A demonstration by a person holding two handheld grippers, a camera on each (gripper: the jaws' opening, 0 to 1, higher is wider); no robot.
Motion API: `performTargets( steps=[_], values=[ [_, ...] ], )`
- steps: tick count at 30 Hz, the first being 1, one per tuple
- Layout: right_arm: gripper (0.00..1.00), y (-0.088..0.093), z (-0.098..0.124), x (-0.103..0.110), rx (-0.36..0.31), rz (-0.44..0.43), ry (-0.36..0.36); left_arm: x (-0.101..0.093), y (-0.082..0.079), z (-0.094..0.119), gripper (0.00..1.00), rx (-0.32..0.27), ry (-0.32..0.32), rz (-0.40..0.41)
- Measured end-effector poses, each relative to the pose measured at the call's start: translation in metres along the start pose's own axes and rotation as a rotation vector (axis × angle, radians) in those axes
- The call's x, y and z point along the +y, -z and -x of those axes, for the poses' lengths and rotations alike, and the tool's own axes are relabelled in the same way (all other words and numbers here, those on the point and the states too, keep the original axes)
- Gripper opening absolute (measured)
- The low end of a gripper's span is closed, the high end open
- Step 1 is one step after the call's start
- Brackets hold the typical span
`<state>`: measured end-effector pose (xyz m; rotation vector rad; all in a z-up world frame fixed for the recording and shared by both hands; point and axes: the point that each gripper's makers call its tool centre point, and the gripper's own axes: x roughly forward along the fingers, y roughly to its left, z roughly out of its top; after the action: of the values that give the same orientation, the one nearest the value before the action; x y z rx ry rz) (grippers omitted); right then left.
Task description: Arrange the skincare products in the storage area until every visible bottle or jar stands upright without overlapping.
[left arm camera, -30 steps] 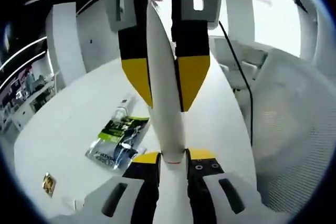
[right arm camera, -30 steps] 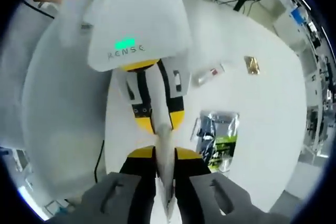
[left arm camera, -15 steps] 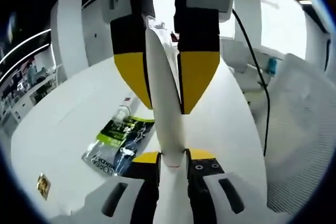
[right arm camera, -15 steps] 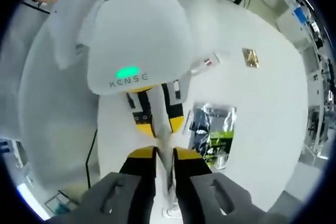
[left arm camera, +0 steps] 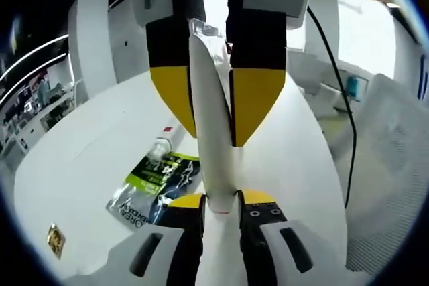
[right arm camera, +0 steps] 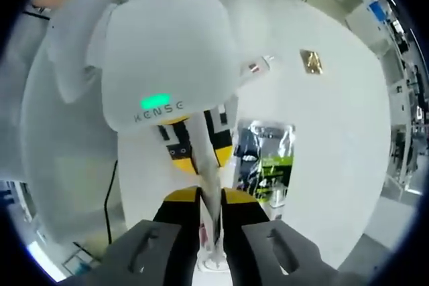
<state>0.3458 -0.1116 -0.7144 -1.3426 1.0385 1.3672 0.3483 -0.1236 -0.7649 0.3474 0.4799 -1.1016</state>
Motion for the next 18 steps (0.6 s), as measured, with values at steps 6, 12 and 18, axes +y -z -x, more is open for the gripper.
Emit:
performTargets(
  steps=[6,12,18],
  values=[
    [0.12,0.0035,-0.0001,-0.003,-0.005,-0.026,-0.004,0.0006,-0.0015,-0.0051,0.18,0.014,0.009,-0.014],
    [0.12,0.0059,-0.0021,-0.0038,-0.005,-0.045,-0.007,-0.001,-0.0026,-0.0089,0.18,0.022,0.021,-0.02],
    [0.13,0.0061,-0.0038,-0.004,0.001,-0.033,-0.015,-0.002,-0.0033,-0.0106,0.19,0.028,0.028,-0.023]
  ],
)
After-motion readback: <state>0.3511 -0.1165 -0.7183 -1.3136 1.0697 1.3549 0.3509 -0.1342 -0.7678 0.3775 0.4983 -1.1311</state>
